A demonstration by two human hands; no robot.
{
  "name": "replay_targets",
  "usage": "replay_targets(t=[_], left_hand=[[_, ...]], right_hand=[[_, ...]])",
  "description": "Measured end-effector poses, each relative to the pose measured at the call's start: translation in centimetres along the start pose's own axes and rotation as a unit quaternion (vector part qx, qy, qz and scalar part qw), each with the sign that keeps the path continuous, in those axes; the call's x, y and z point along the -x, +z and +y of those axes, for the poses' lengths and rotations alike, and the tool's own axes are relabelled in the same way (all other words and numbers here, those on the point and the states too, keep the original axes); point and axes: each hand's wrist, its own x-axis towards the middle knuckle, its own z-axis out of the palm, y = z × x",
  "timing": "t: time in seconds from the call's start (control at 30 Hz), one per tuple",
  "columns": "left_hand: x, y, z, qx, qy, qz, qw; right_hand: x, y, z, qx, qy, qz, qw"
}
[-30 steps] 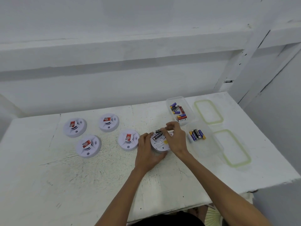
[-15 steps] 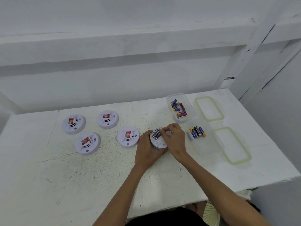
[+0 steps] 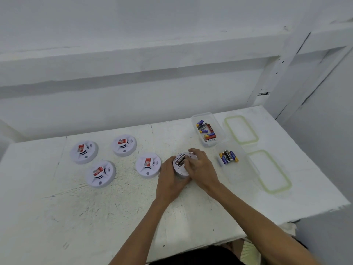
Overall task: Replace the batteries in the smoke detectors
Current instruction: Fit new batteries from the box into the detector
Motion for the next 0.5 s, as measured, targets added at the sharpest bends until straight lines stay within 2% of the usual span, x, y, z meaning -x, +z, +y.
replay_targets(t=[0.17,0.23,0.5], left_hand=[[0.3,-0.3,0.2,-0.008,0.039,-0.011,0.999],[0.3,-0.4,0.2,-0.060,0.079,-0.016,0.995],[0.2,0.2,-0.5,-0.131,0.123,-0.014,0.984]], right_hand=[[0.5,-1.0,0.4,-0.036,-0.005,-0.001,0.999],[0.5,-0.9,0.3,-0.042,-0.002,-0.005,0.999],[-0.2,-1.9,0.3,-0.079,0.073,0.050,0.993]])
